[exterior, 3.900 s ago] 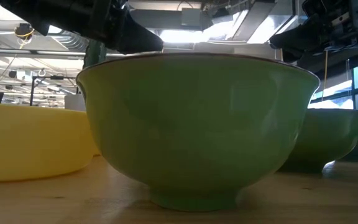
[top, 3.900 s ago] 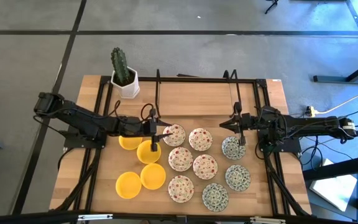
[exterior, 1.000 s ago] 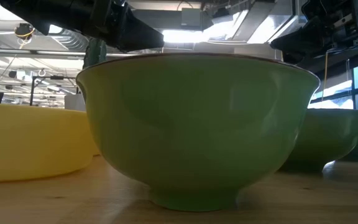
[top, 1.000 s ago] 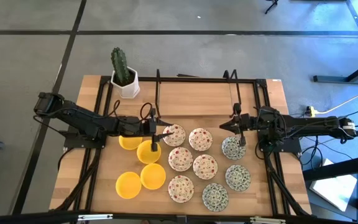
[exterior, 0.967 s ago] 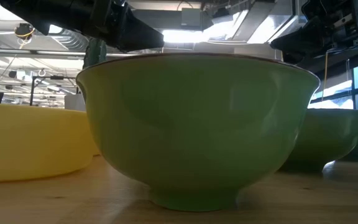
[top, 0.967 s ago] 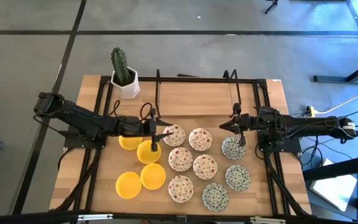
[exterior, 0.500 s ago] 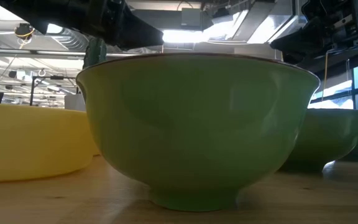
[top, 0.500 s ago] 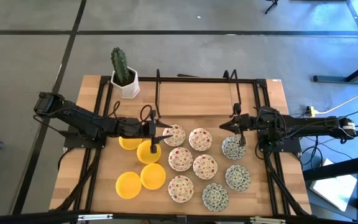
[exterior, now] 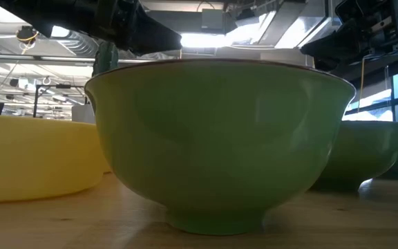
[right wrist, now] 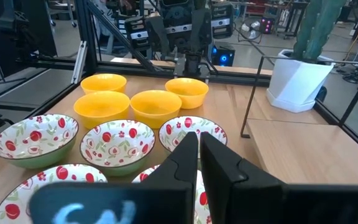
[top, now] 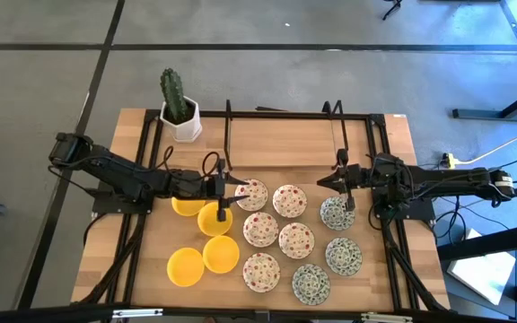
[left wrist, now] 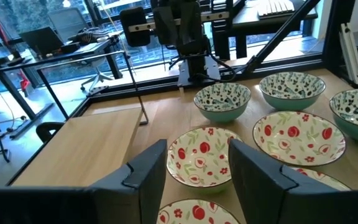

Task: Pick & Place Mini bowls
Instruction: Put the red patterned bowl on the shelf

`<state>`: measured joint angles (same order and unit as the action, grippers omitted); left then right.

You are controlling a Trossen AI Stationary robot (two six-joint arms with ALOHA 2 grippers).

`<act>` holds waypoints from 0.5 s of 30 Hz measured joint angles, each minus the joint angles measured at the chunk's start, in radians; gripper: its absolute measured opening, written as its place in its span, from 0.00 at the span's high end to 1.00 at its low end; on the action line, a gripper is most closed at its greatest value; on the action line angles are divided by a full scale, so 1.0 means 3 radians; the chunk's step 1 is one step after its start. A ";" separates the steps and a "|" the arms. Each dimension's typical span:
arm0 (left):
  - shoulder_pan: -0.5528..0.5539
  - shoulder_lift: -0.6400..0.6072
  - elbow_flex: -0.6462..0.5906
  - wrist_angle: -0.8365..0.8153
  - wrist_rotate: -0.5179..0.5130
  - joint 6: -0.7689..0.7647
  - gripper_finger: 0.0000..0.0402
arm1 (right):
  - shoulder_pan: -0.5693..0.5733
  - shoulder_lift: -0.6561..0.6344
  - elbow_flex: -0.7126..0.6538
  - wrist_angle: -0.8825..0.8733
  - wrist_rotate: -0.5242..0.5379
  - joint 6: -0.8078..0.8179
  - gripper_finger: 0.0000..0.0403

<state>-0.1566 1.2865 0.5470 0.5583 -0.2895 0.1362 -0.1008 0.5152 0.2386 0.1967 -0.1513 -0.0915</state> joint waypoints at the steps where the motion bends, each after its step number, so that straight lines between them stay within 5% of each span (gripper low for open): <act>1: 0.0000 0.0000 0.0000 0.0000 -0.0002 -0.0001 0.59 | 0.0000 0.0000 0.0000 0.0000 0.0001 -0.0014 0.95; 15: 0.0000 0.0000 0.0001 0.0069 0.0005 -0.0154 0.59 | 0.0000 0.0000 0.0001 0.0179 0.0004 -0.0115 0.95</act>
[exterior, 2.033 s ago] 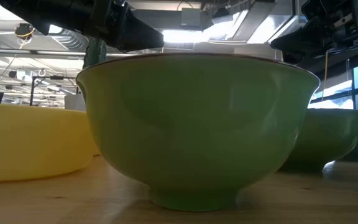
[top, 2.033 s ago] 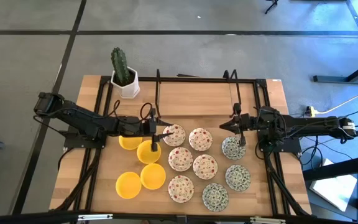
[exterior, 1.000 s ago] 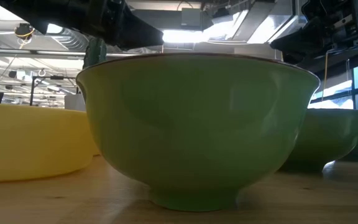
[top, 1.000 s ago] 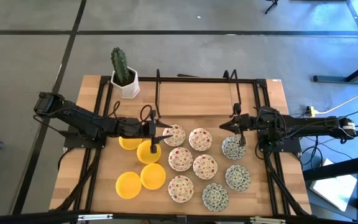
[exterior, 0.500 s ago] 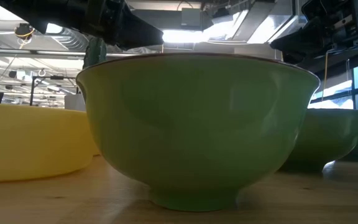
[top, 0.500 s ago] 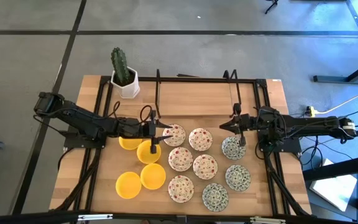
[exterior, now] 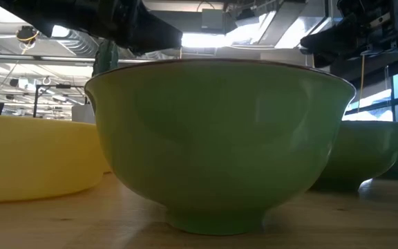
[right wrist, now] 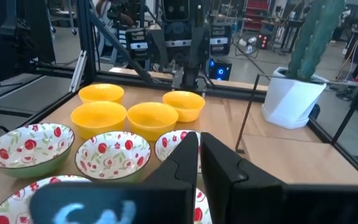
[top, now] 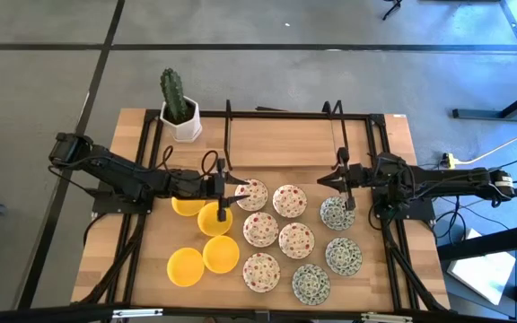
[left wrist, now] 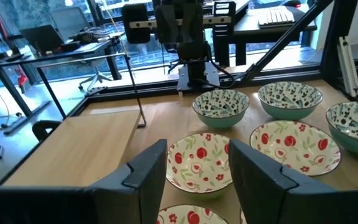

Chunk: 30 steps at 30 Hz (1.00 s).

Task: Pick & Place Mini bowls
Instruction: Put the red patterned bowl on the shelf

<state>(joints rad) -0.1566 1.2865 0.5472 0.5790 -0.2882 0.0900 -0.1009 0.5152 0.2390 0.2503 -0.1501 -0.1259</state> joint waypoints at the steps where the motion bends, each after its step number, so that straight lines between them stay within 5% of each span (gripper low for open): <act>1: 0.0000 0.0000 0.0000 0.0005 0.0001 -0.0012 0.59 | 0.0000 0.0000 0.0000 0.0002 0.0000 -0.0028 0.95; 30: 0.0000 0.0000 0.0000 0.0003 0.0005 -0.0089 0.59 | 0.0001 0.0000 0.0000 0.0054 -0.0001 -0.0133 0.95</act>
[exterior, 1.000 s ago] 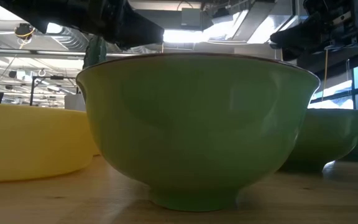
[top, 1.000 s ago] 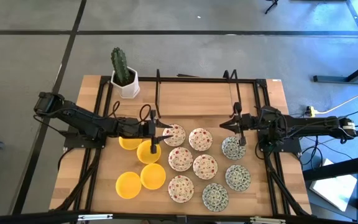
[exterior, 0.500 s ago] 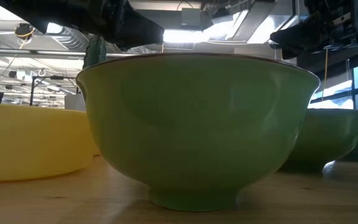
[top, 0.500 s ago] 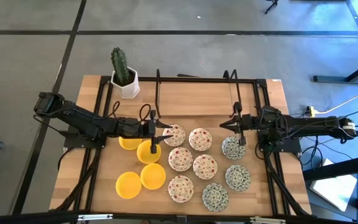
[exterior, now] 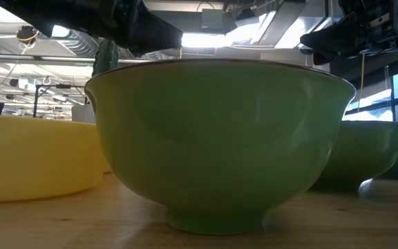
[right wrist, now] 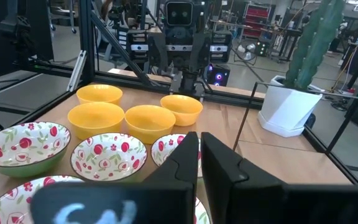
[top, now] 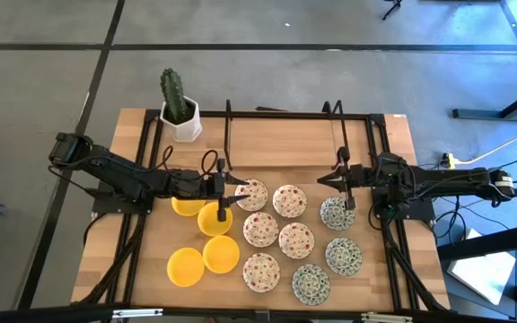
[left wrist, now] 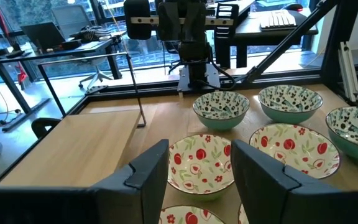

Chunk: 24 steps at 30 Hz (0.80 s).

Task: Pick & Place Mini bowls
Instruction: Put the red patterned bowl on the shelf

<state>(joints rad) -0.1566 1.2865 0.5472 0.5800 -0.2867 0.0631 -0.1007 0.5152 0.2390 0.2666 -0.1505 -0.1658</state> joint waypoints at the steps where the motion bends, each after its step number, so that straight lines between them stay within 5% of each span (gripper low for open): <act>1: 0.0000 0.0000 0.0000 0.0000 0.0000 0.0000 0.59 | 0.0001 0.0000 0.0000 0.0000 0.0000 0.0000 0.95; 24: 0.0000 0.0003 0.0003 0.0057 0.0128 -0.0077 0.59 | 0.0001 -0.0004 0.0000 0.0368 -0.0298 0.0332 0.95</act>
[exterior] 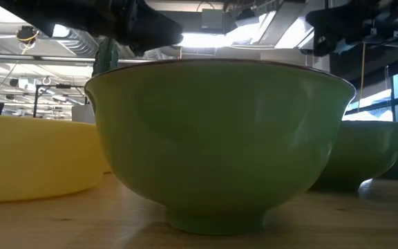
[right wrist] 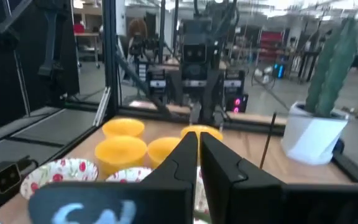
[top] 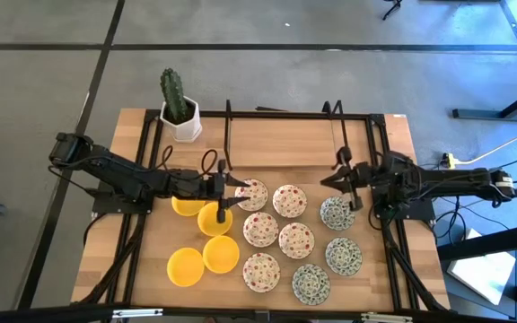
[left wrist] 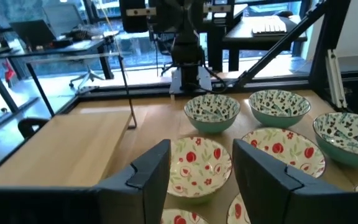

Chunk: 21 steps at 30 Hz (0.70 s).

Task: Pick & Place Mini bowls
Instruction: Put the red patterned bowl on the shelf

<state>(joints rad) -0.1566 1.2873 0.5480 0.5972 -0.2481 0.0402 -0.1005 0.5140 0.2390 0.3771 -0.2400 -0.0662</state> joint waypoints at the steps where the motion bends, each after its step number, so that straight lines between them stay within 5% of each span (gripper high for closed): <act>1: 0.0000 0.0019 0.0004 0.0047 -0.0001 0.0013 0.59 | -0.0001 0.0000 0.0000 0.0010 0.0000 -0.0042 0.95; 11: 0.0005 0.0041 0.0005 0.0219 0.0046 0.0341 0.59 | -0.0001 0.0003 0.0000 0.0070 0.0004 -0.0505 0.95; 21: -0.0028 0.0042 0.0014 0.0293 0.0567 0.0033 0.59 | 0.0000 0.0005 0.0000 0.0193 -0.0112 -0.0244 0.95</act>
<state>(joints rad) -0.1651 1.2999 0.5521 0.6850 -0.0780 0.0502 -0.1005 0.5154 0.2390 0.4349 -0.2737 -0.1395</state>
